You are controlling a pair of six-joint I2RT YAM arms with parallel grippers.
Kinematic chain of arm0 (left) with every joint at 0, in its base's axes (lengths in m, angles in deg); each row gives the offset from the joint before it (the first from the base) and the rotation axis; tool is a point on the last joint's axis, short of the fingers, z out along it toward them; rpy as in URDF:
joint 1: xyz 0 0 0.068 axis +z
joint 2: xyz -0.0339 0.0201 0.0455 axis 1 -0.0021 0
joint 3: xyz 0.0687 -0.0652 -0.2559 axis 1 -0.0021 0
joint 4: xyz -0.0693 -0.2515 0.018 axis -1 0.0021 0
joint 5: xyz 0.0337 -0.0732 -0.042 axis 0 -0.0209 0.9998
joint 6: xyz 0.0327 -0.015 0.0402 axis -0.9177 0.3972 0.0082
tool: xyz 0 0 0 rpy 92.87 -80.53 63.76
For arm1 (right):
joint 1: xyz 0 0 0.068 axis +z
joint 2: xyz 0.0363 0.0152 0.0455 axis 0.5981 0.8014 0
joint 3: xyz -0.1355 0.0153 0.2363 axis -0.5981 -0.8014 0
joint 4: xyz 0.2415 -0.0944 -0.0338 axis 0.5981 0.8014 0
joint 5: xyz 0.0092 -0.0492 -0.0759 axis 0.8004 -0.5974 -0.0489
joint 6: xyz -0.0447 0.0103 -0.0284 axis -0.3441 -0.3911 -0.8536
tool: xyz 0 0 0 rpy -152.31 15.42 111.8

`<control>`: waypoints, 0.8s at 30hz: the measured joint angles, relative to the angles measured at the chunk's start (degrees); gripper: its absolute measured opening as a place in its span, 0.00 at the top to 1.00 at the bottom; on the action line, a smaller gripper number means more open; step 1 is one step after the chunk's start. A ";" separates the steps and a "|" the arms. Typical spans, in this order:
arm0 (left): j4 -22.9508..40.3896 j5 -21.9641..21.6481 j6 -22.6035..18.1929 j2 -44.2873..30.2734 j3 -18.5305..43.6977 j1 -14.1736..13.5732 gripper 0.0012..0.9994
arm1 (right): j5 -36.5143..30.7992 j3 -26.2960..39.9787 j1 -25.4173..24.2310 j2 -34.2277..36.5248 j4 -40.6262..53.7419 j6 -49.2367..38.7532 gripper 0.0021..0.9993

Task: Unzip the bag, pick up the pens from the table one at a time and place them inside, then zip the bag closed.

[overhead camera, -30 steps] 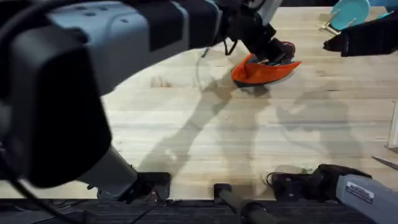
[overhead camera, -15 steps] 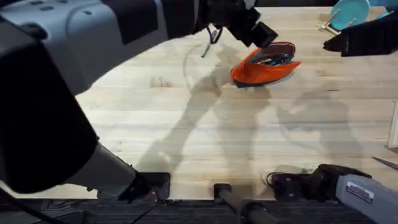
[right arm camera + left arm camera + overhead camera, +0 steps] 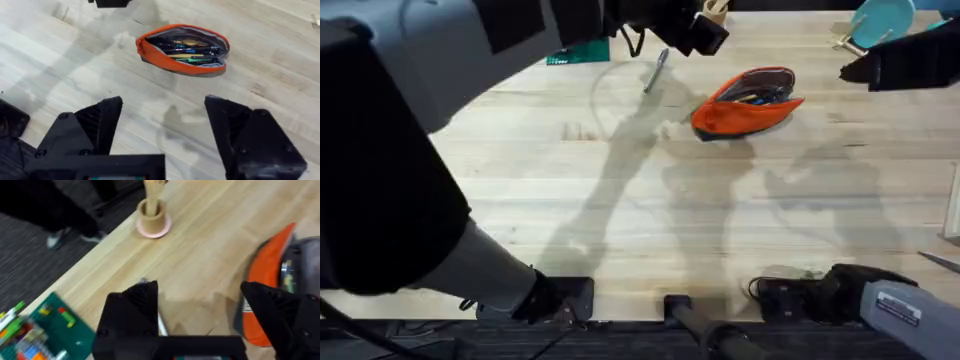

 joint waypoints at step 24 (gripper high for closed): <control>-0.73 -9.97 4.12 -6.17 0.00 2.89 0.00 | -0.01 -0.01 0.00 0.00 0.00 0.00 0.00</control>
